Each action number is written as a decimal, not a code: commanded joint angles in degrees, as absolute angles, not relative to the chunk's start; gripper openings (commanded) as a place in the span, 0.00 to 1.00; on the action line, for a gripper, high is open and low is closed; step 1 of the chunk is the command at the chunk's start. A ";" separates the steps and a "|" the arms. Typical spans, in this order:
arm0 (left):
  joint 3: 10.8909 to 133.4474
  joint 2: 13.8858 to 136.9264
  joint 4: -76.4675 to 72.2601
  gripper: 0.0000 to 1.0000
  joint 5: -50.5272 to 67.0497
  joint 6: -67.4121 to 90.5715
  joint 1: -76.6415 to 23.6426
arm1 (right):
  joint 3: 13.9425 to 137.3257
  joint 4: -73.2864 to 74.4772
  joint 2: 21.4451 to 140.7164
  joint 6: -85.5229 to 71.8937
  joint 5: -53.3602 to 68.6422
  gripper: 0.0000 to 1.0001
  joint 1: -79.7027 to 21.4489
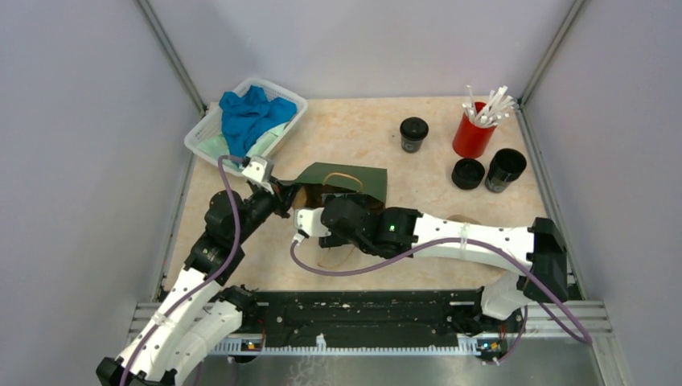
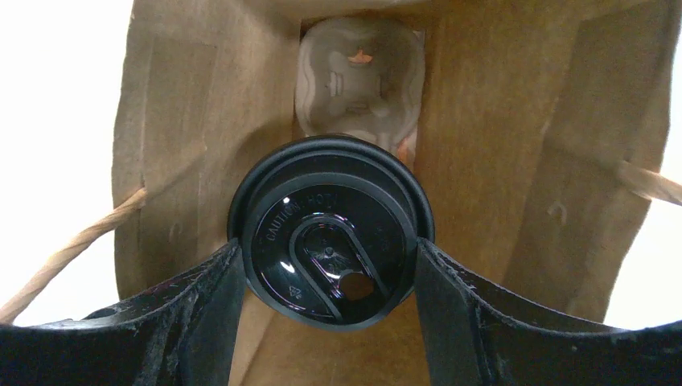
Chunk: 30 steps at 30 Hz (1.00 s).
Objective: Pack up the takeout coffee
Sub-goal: Place the coffee cup on the cup tray.
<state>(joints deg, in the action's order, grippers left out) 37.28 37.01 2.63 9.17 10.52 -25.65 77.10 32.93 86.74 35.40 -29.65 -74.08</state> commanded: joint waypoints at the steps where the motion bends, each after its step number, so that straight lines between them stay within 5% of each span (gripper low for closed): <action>1: 38.85 35.04 2.36 0.00 11.96 9.67 -25.75 | 76.42 28.89 86.89 36.30 -28.74 0.17 -72.69; 18: 37.97 32.74 4.88 0.00 18.02 4.28 -25.75 | 68.32 25.84 83.85 44.46 -19.69 0.16 -66.41; 30: 40.09 31.32 12.74 0.00 9.08 4.03 -25.75 | 67.44 22.03 87.39 45.23 -18.60 0.14 -63.97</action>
